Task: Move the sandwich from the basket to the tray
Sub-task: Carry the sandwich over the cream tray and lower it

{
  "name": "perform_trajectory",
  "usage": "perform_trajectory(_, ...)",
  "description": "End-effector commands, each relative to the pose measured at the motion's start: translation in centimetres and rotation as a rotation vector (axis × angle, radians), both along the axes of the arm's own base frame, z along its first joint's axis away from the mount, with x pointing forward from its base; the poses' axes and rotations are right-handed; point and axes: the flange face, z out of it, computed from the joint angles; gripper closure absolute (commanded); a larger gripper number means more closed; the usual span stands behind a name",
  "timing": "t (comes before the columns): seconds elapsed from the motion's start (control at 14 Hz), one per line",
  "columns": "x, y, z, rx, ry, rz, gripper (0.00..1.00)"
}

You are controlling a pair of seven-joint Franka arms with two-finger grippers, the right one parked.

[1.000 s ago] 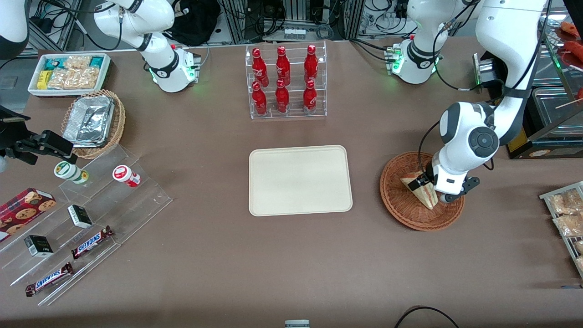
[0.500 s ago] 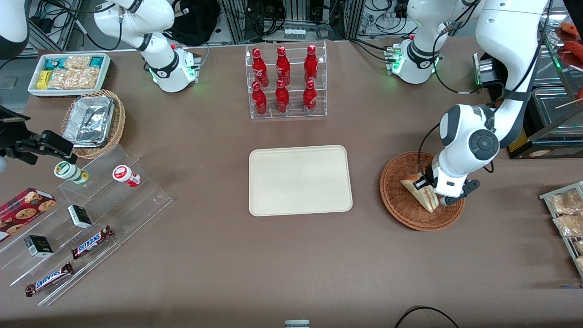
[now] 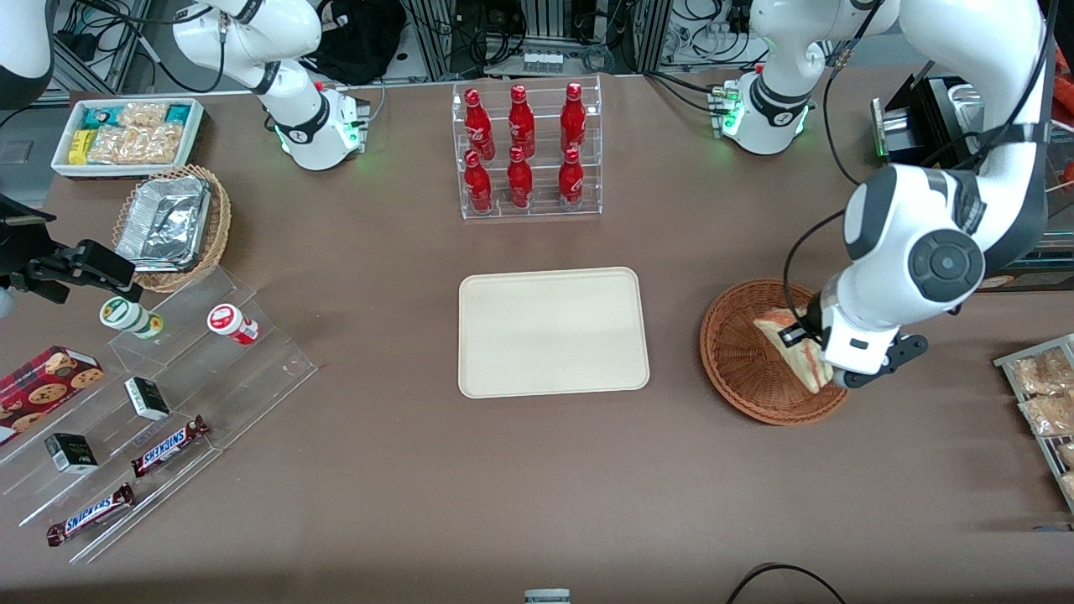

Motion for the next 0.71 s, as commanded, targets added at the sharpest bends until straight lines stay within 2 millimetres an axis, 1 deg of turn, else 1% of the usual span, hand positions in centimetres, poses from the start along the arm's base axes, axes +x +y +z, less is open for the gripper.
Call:
perform_trajectory(0.0, -0.9, -7.3, -0.3, 0.004, 0.009, -0.093, 0.89)
perform_trajectory(0.07, -1.7, -10.6, -1.2, 0.001, 0.014, -0.14, 0.89)
perform_trajectory(0.14, -2.2, -13.5, -1.9, 0.0, 0.019, -0.157, 0.91)
perform_trajectory(0.21, -2.7, -16.7, -2.3, 0.001, 0.016, -0.154, 0.9)
perform_trajectory(0.29, -3.2, -18.8, -3.2, 0.005, 0.021, -0.155, 0.89)
perform_trajectory(0.36, -3.5, -20.5, -4.7, 0.007, 0.033, -0.177, 0.89)
perform_trajectory(0.43, -4.1, -22.9, -5.2, -0.004, 0.023, -0.209, 0.89)
perform_trajectory(0.5, -5.0, -25.1, -6.7, -0.009, 0.025, -0.243, 0.89)
perform_trajectory(0.64, -6.6, -28.4, -9.0, -0.023, 0.016, -0.299, 0.89)
